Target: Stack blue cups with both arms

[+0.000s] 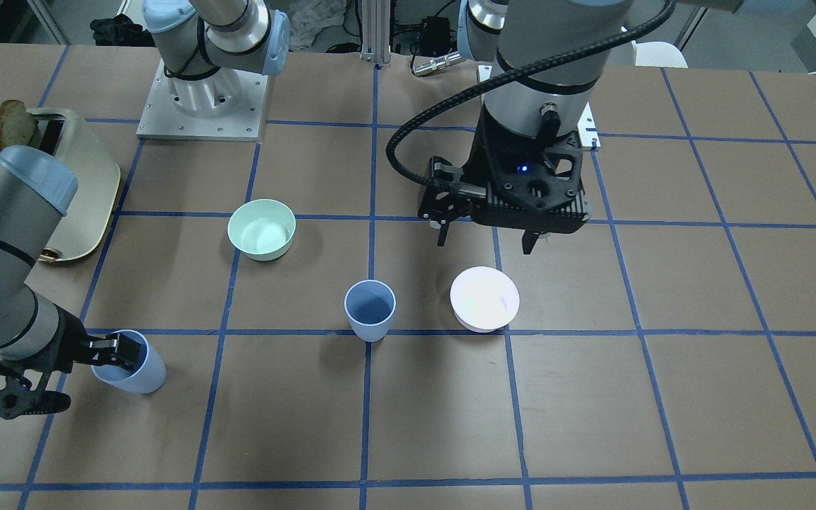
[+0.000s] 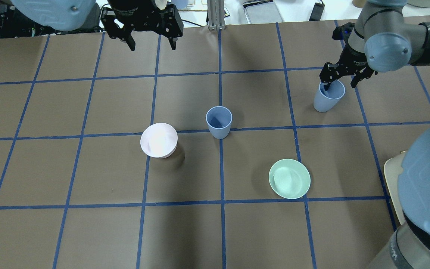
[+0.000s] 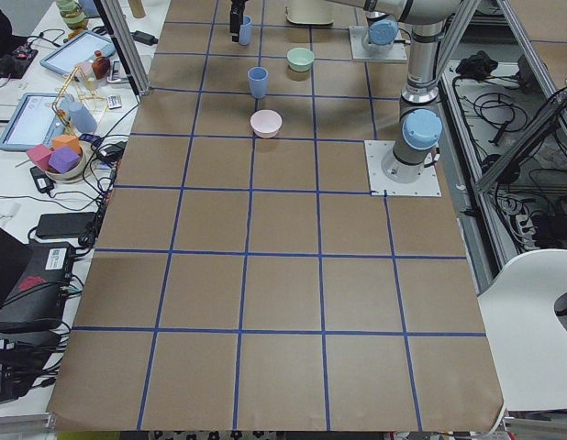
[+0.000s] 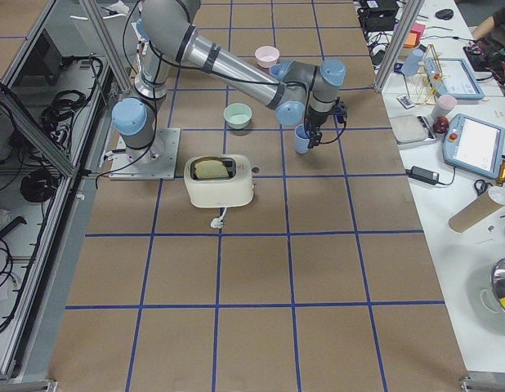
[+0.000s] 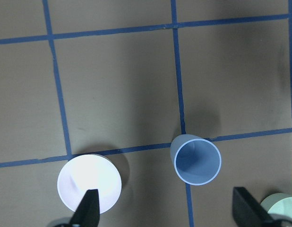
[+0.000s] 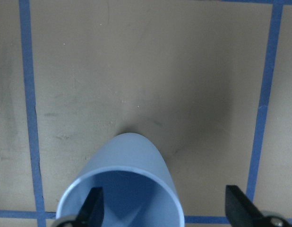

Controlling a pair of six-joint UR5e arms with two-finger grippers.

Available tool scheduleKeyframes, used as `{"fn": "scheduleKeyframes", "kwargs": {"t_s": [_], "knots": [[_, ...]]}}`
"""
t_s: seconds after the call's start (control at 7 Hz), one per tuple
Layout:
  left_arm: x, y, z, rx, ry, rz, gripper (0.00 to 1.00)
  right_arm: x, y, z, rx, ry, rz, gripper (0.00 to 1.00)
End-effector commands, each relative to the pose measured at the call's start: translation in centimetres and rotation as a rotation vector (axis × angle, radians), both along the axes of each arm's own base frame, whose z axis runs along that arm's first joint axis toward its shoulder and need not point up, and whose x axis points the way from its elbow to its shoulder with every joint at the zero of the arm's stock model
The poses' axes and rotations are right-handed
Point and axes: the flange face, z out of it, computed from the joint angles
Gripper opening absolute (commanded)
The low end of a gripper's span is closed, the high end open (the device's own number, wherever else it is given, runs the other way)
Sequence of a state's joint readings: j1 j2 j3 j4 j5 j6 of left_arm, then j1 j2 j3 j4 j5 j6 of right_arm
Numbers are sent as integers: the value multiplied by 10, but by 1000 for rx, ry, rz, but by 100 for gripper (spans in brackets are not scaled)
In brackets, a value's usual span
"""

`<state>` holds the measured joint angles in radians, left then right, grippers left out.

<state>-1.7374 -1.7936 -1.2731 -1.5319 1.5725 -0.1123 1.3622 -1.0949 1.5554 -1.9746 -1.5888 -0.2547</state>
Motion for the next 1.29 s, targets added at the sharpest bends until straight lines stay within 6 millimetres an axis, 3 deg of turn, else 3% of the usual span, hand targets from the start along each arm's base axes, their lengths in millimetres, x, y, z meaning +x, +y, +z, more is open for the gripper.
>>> {"fn": "scheduleKeyframes", "kwargs": {"t_s": [0.0, 0.14, 0.43, 0.57, 0.71, 0.86, 1.14], "knots": [[11, 17, 2, 4, -16, 13, 100, 1, 3, -3, 6, -7, 0, 24], [12, 21, -1, 10, -14, 14, 100, 2, 3, -4, 7, -12, -2, 5], [19, 25, 0, 11, 0, 17, 100, 4, 2, 17, -26, -5, -7, 0], [25, 32, -5, 19, -2, -1, 100, 9, 9, 38, -49, -1, -10, 0], [32, 41, -2, 14, -4, 1, 100, 26, 18, 68, -87, -27, -25, 0], [43, 47, 5, 9, -6, 18, 100, 78, 30, 91, -95, -29, -77, 0], [50, 50, 4, 11, 1, 31, 100, 203, 65, 112, -119, -39, -124, 0]]}}
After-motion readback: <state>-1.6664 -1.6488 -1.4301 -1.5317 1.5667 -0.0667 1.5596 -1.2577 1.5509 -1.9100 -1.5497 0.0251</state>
